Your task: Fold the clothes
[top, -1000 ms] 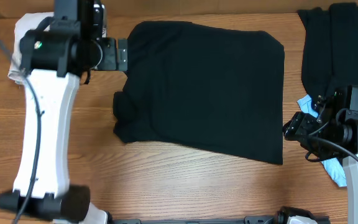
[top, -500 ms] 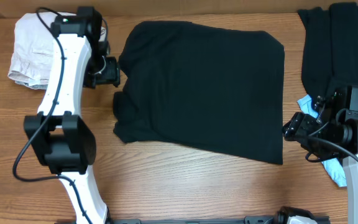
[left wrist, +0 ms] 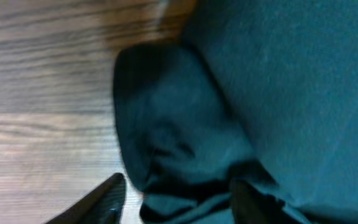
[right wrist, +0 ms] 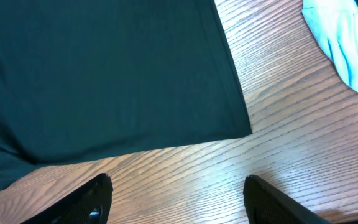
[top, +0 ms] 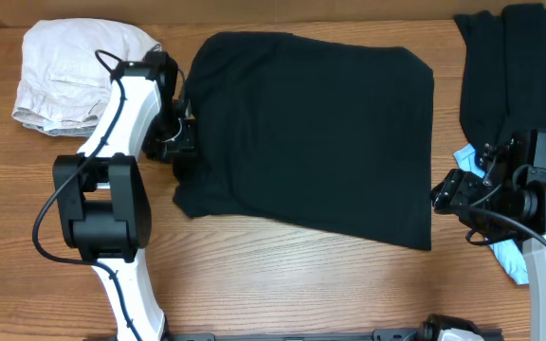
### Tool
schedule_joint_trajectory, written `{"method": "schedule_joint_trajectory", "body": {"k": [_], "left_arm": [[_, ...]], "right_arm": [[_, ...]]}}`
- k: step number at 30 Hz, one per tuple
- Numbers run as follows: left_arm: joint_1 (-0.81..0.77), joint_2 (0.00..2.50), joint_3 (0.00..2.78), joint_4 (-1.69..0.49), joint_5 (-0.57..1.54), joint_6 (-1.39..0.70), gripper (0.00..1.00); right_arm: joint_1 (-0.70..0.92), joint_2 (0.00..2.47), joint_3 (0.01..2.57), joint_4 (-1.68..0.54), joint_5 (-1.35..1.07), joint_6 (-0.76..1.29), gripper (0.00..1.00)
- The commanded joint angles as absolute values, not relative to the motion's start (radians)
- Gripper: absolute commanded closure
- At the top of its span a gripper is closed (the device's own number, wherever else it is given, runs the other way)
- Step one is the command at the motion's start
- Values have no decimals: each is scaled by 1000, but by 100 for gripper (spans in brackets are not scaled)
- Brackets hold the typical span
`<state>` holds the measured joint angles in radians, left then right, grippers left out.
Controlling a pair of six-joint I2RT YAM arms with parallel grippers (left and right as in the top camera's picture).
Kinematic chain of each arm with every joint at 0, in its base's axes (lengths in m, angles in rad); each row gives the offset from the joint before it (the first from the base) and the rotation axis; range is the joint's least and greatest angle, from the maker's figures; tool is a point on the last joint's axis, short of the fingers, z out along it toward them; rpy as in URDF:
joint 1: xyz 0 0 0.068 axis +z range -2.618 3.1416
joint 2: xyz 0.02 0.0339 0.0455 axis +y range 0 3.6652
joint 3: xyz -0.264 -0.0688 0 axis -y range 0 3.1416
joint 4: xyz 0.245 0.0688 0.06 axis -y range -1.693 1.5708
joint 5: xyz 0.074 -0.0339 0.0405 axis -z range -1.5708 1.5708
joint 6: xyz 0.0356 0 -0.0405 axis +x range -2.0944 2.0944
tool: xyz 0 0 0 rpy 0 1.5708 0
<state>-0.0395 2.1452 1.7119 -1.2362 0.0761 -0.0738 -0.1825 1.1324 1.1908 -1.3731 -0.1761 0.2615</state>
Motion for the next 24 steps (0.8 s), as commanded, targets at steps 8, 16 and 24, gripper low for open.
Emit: {"method": "schedule_joint_trajectory", "body": {"k": [8, 16, 24], "left_arm": [[-44, 2148, 1571, -1145, 52, -52, 57], [-40, 2148, 1530, -1151, -59, -122, 69], [41, 2149, 1511, -1201, -123, -231, 66]], "right_arm": [[-183, 1130, 1198, -1362, -173, 258, 29], [-183, 1134, 1198, -1355, -173, 258, 29], [-183, 1143, 1198, -1351, -173, 257, 29]]}}
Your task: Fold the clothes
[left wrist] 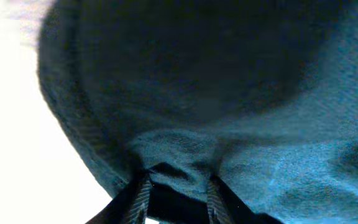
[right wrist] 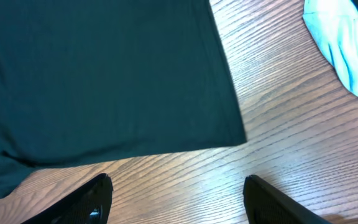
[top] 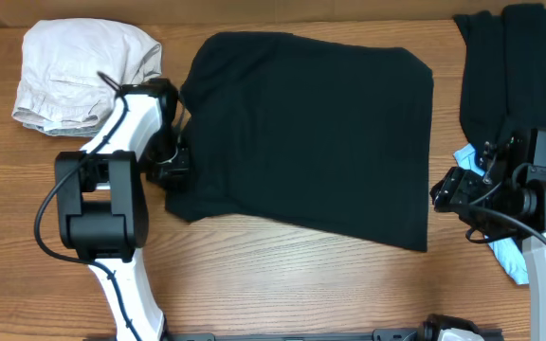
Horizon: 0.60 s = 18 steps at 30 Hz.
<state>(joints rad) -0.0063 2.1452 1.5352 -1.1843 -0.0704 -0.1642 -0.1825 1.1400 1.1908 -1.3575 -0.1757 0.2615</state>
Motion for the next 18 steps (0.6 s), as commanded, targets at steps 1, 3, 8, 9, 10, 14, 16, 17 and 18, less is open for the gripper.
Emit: {"method": "schedule_joint_trajectory", "body": {"k": [1, 3, 8, 9, 10, 14, 16, 17, 18], "left_arm": [[53, 2149, 1509, -1214, -123, -234, 66], [73, 2149, 1508, -1246, -123, -234, 60], [116, 2149, 1508, -1340, -111, -232, 48], [119, 2149, 1508, -1354, -103, -232, 47], [120, 2149, 1509, -1370, -91, -231, 48], [116, 2148, 1562, -1425, -22, -192, 50], [106, 2144, 1633, -1468, -6, -178, 49], [101, 2140, 1683, -1494, -7, -172, 47], [95, 2135, 1753, -1521, -6, -162, 45]], "right_arm": [[-183, 1144, 1198, -1351, -173, 257, 29], [-183, 1145, 1197, -1351, -173, 257, 29], [-183, 1146, 1198, -1340, -174, 258, 29], [-183, 1146, 1198, -1338, -174, 258, 29], [-183, 1146, 1198, -1336, -174, 258, 29], [-183, 1147, 1198, -1328, -174, 258, 29], [-183, 1147, 1198, -1325, -174, 258, 29], [-183, 1147, 1198, -1324, -174, 258, 28], [-183, 1147, 1198, -1324, -174, 258, 29]]}}
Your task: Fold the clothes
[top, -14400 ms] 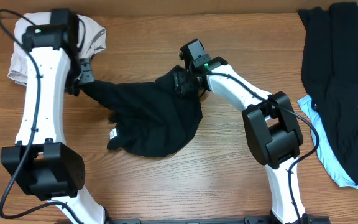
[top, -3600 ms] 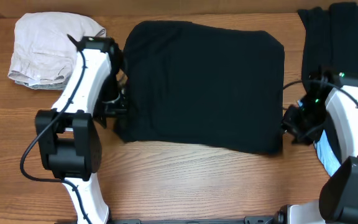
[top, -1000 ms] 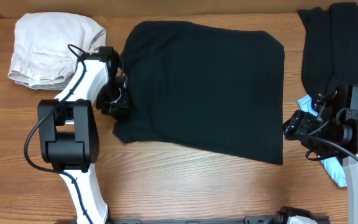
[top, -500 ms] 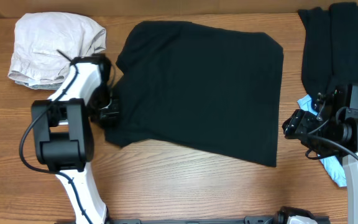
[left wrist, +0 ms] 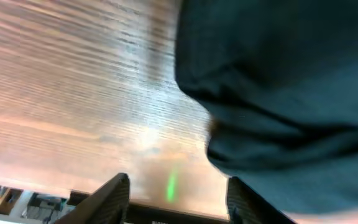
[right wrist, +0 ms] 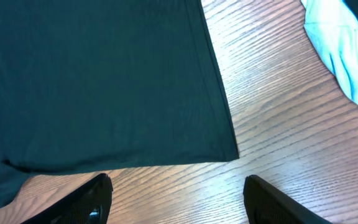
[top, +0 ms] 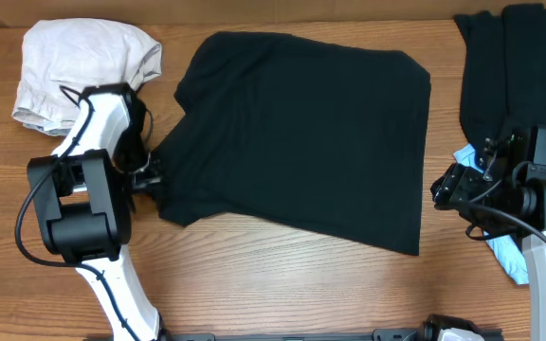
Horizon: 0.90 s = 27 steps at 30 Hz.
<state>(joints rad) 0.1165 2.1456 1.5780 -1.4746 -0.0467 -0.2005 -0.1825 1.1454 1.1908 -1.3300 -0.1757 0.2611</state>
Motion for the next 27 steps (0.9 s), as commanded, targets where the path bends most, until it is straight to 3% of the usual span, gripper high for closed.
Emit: {"method": "schedule_joint_trajectory", "body": {"k": [1, 6, 9, 11, 21, 27], "left_arm": [[89, 2130, 1812, -1538, -6, -160, 44], [59, 2121, 2102, -1501, 23, -126, 25], [50, 2121, 2155, -1328, 39, -112, 12], [50, 2130, 2145, -1197, 92, -91, 10], [44, 2308, 2127, -911, 232, -19, 16], [44, 2423, 2127, -851, 290, -22, 26]], "right_arm": [[-183, 1147, 1198, -1322, -174, 258, 28], [-183, 1147, 1198, -1306, -174, 258, 28], [-183, 1151, 1197, -1289, -174, 258, 28], [-183, 1159, 1198, -1285, -174, 258, 28], [-183, 1194, 1198, -1322, -174, 258, 24], [-183, 1194, 1198, -1334, -174, 258, 25]]}}
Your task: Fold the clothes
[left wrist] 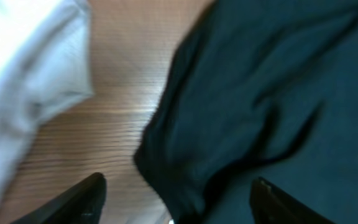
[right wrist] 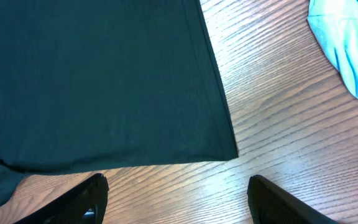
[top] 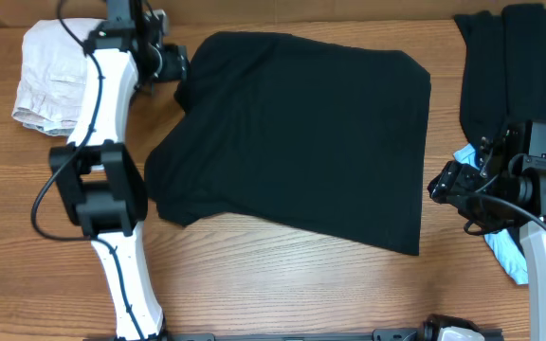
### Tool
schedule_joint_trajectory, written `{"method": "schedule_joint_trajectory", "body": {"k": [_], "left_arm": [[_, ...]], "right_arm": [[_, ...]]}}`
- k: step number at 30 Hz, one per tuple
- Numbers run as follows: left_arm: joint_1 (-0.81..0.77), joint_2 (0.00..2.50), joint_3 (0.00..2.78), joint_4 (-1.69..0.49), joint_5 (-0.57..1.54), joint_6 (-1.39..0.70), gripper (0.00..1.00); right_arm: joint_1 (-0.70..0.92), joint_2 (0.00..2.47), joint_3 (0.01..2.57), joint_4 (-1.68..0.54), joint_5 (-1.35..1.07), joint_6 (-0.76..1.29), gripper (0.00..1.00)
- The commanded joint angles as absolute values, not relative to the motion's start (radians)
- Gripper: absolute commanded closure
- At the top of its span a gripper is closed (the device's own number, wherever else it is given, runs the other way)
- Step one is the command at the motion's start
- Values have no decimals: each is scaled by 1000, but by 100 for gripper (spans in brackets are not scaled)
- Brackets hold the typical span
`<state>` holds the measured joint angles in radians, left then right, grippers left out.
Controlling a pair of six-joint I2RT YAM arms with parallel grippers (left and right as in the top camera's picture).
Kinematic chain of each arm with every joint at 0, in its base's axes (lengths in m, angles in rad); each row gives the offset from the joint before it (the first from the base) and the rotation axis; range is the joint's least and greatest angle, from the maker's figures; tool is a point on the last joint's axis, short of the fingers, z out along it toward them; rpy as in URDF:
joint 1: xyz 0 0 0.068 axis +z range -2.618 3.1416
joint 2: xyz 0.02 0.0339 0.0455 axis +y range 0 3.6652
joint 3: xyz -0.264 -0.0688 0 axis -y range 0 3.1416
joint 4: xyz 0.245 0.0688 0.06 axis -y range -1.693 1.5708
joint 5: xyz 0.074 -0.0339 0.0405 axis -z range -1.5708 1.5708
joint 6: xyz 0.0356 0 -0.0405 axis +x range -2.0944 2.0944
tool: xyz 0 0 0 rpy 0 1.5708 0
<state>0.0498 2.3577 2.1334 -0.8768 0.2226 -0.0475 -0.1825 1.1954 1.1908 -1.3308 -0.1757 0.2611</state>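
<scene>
A black shirt (top: 301,133) lies spread flat across the middle of the wooden table. My left gripper (top: 176,66) is at the shirt's far left corner, open. In the left wrist view its jaws (left wrist: 179,202) stand wide apart over a bunched sleeve of the shirt (left wrist: 185,162). My right gripper (top: 441,188) hangs open just off the shirt's right edge. In the right wrist view only bare wood lies between its fingers (right wrist: 86,202), and the shirt's near right corner (right wrist: 225,149) is just ahead of them.
A crumpled white garment (top: 64,71) lies at the far left, close beside the left gripper, seen also in the left wrist view (left wrist: 23,81). At the right edge is a pile with a black garment (top: 500,66) and a light blue one (right wrist: 347,43).
My left gripper has gone from the shirt's near left sleeve to its far left corner beside the white garment. The near left sleeve lies flat on the table. The right gripper is unchanged.
My left gripper stood open around the bunched near left sleeve, then shut on it. Then it was farther left and open, the sleeve spread out and the whole shirt shifted left. Now it is open at the far left corner. The right gripper stayed open throughout.
</scene>
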Motion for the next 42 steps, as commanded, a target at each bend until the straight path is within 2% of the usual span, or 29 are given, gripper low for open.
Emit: {"method": "schedule_joint_trajectory", "body": {"k": [1, 6, 10, 15, 17, 20, 22, 23, 36, 38, 39, 40, 41, 42], "left_arm": [[44, 2432, 2127, -846, 290, -22, 26], [44, 2488, 2127, -806, 334, -22, 27], [44, 2514, 2127, -807, 334, -22, 37], [44, 2536, 2127, -811, 329, -22, 62], [44, 2538, 2127, -811, 318, -22, 65], [44, 2538, 2127, -811, 267, -22, 75], [46, 2538, 2130, -808, 250, -22, 91], [47, 2538, 2135, -809, 242, -22, 96], [54, 2537, 2460, -908, -49, 4, 96], [50, 2537, 2465, -903, -64, 32, 93], [47, 2537, 2465, -904, -63, 46, 77], [45, 2537, 2465, -906, -64, 47, 66], [43, 2537, 2465, -913, -62, 46, 35], [43, 2537, 2465, -919, -62, 46, 20]], "right_arm": [[-183, 1194, 1198, -1336, -174, 258, 25], [-183, 1194, 1198, -1338, -174, 258, 25], [-183, 1193, 1197, -1341, -174, 259, 25], [-183, 1193, 1198, -1341, -174, 259, 25], [-183, 1194, 1198, -1341, -174, 262, 24], [-183, 1194, 1198, -1340, -174, 262, 24], [-183, 1194, 1198, -1340, -174, 262, 25], [-183, 1194, 1198, -1339, -174, 262, 24], [-183, 1194, 1198, -1334, -178, 262, 25], [-183, 1194, 1198, -1335, -178, 262, 25], [-183, 1194, 1198, -1336, -178, 262, 25], [-183, 1194, 1198, -1336, -178, 262, 24], [-183, 1194, 1198, -1336, -178, 262, 25], [-183, 1194, 1198, -1336, -178, 262, 24]]}}
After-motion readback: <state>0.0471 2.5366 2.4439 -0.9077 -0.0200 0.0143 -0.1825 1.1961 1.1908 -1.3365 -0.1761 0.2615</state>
